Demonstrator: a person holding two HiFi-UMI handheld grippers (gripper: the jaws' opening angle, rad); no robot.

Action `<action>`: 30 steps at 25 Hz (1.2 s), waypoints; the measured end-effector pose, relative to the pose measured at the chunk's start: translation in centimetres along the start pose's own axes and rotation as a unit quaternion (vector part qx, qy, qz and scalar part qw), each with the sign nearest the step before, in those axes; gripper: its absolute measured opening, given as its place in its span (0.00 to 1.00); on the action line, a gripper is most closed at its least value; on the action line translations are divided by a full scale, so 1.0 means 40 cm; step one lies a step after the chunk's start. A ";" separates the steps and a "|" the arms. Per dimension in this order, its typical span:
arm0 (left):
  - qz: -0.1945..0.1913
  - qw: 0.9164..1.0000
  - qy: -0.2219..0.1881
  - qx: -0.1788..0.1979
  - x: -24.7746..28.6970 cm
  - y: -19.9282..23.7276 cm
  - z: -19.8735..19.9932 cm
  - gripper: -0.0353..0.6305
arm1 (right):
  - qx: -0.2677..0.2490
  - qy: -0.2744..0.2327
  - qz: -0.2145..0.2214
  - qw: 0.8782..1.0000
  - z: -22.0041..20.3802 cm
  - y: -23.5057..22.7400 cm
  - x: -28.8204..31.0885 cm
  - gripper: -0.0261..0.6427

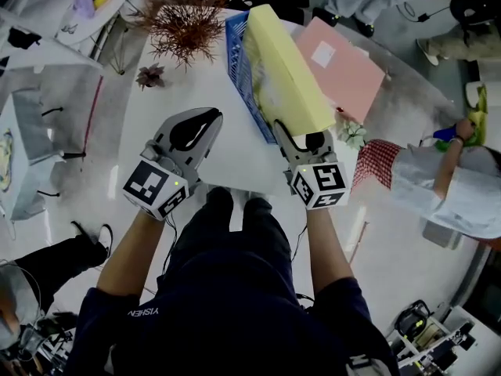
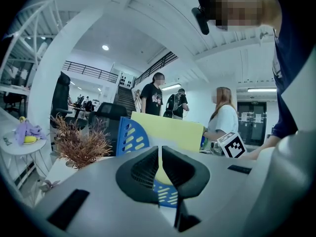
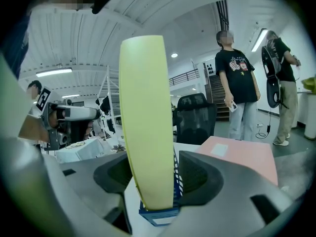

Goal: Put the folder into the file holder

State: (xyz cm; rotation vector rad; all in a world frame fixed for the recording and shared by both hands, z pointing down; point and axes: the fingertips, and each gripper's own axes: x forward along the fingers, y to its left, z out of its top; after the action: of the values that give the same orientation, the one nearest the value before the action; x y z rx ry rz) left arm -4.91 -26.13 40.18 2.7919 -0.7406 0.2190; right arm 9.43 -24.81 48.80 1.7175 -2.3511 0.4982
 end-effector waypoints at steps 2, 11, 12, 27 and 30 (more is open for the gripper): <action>-0.002 1.000 -0.001 0.001 0.003 -0.009 0.004 0.12 | 0.002 -0.001 -0.001 1.000 0.000 -0.002 -0.011 0.45; -0.004 1.000 -0.005 0.008 0.016 -0.049 0.021 0.12 | 0.007 -0.009 -0.004 1.000 0.009 -0.015 -0.058 0.47; -0.005 1.000 -0.006 0.009 0.018 -0.054 0.023 0.12 | 0.007 -0.010 -0.004 1.000 0.010 -0.018 -0.064 0.47; 0.005 1.000 -0.009 0.017 0.025 -0.146 0.031 0.12 | 0.022 -0.023 0.015 0.999 0.015 -0.037 -0.179 0.47; 0.011 1.000 -0.010 0.019 0.021 -0.160 0.032 0.12 | 0.022 -0.024 0.022 0.999 0.018 -0.035 -0.196 0.47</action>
State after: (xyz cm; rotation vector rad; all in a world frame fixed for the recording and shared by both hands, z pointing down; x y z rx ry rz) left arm -0.87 -21.49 37.87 2.8263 -0.7806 0.2100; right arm 13.26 -18.53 45.68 1.7193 -2.4340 0.5240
